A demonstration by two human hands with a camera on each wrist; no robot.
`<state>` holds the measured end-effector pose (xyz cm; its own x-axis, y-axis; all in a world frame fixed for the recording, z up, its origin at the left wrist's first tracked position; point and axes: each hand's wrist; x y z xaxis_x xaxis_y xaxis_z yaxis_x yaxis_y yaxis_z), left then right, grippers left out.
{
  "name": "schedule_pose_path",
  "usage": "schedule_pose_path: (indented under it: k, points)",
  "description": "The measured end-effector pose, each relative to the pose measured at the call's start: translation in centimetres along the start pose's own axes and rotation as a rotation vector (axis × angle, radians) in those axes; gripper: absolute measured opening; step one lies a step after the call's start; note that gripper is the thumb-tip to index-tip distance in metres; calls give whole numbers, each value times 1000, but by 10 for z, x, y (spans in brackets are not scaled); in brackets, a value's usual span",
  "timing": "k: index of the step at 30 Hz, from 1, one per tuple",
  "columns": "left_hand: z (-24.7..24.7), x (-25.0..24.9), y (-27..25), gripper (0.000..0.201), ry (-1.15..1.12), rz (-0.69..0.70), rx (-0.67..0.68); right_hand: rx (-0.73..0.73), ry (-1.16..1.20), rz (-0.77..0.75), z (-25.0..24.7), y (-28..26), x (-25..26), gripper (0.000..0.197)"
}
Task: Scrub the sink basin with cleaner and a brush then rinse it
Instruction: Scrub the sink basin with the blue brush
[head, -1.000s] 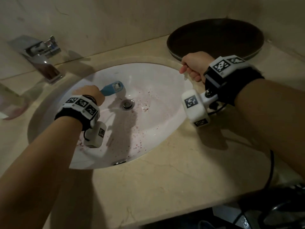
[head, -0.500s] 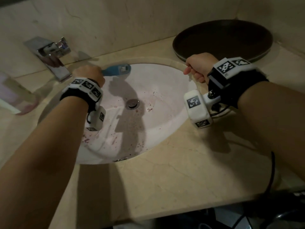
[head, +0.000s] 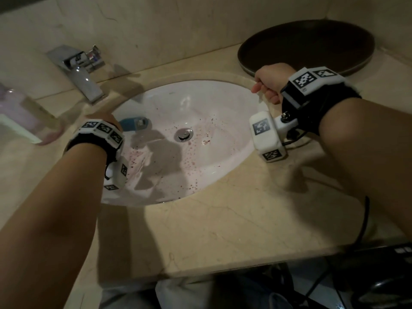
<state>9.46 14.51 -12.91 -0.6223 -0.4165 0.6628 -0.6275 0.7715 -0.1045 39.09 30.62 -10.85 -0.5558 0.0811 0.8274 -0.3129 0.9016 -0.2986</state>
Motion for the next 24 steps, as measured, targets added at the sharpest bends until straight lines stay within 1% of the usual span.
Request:
schedule_pose_path:
  k: [2, 3, 5, 9, 12, 15, 16, 18, 19, 21, 24]
  points:
    - [5, -4, 6, 36, 30, -11, 17, -7, -37, 36, 1, -1, 3, 34]
    - [6, -7, 7, 32, 30, -9, -7, -16, -29, 52, 1, -1, 3, 34]
    - [-2, -12, 16, 27, -62, -39, -61, -6, -10, 60, -1, 1, 3, 35]
    - [-15, -29, 34, 24, -118, -44, -153, 40, 12, 35, -3, 7, -3, 33]
    - [-35, -49, 44, 27, -157, 15, -250, 31, 61, 48, -2, 7, -3, 35]
    - [-57, -68, 49, 26, -163, 98, -341, 10, 20, 69, 0, 8, -2, 37]
    - [-62, -73, 49, 26, -165, 118, -359, 15, 44, 72, 0, 8, -2, 37]
    - [-68, -76, 52, 26, -155, 125, -379, 43, 99, 57, 0, 10, -2, 37]
    - [-68, -74, 54, 25, -160, 110, -366, 40, 105, 58, -1, 11, -4, 37]
    - [-62, -65, 58, 24, -188, 61, -331, 27, 100, 60, -1, 9, -4, 37]
    - [-46, -47, 62, 23, -240, -9, -324, 0, 58, 65, 1, 5, 0, 36]
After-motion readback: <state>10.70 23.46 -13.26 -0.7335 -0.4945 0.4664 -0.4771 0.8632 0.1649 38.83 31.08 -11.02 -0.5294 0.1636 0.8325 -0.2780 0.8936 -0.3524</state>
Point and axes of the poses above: each hand's wrist, its own y-axis towards the middle knuckle, its own z-axis out of the palm, x = y × z
